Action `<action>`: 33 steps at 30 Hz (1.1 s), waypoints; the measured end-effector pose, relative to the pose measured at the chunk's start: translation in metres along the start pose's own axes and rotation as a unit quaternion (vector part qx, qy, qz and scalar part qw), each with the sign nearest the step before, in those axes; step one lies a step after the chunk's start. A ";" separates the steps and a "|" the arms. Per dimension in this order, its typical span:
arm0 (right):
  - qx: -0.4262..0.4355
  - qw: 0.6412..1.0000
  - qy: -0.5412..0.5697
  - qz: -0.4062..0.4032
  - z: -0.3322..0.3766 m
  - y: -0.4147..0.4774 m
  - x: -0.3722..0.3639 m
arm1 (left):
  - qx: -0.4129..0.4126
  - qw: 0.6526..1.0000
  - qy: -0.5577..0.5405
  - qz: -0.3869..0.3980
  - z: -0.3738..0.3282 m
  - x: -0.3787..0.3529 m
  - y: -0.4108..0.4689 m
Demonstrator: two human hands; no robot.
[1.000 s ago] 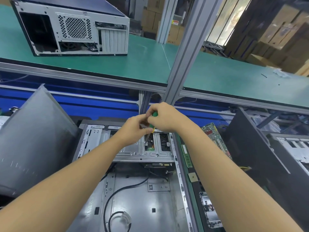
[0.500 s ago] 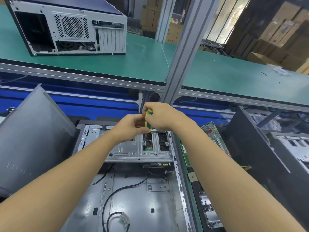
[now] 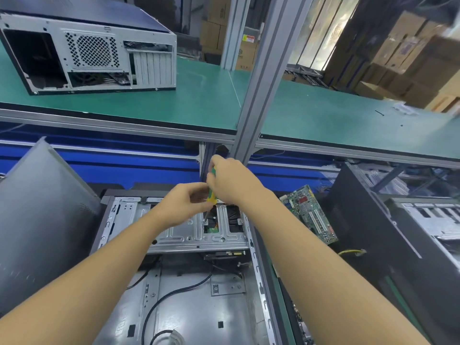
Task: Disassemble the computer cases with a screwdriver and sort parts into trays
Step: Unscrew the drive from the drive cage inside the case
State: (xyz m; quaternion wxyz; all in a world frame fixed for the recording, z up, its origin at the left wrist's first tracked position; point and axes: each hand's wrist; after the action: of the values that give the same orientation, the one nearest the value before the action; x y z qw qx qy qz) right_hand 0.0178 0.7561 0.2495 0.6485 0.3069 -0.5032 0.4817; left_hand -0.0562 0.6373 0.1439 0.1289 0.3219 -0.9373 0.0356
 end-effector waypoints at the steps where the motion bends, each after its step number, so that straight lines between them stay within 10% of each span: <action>1: 0.009 1.000 0.014 0.013 0.000 -0.001 0.001 | -0.001 1.000 -0.006 -0.009 0.002 0.002 0.000; 11: -0.045 0.996 -0.071 0.004 0.001 -0.001 -0.001 | -0.007 0.987 0.142 -0.070 -0.004 -0.008 0.009; 16: 0.000 1.000 -0.024 -0.009 -0.001 0.001 0.003 | 0.030 0.997 -0.064 0.010 -0.007 0.003 0.003; 26: -0.018 0.998 -0.053 -0.002 0.000 -0.001 0.003 | -0.011 0.988 0.135 -0.077 -0.008 -0.008 0.013; 33: -0.030 0.998 0.036 0.048 -0.001 0.002 0.004 | -0.018 1.000 0.005 0.005 -0.001 0.004 0.003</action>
State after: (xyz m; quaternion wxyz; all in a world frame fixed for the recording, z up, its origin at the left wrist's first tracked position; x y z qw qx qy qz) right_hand 0.0160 0.7589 0.2523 0.6512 0.2454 -0.5078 0.5077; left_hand -0.0610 0.6372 0.1457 0.1390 0.3151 -0.9386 0.0209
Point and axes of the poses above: each hand's wrist, its own y-axis towards the middle knuckle, its own x-axis out of the back of the hand, z = x × y, and after that the axes turned 1 degree about -x, right-handed
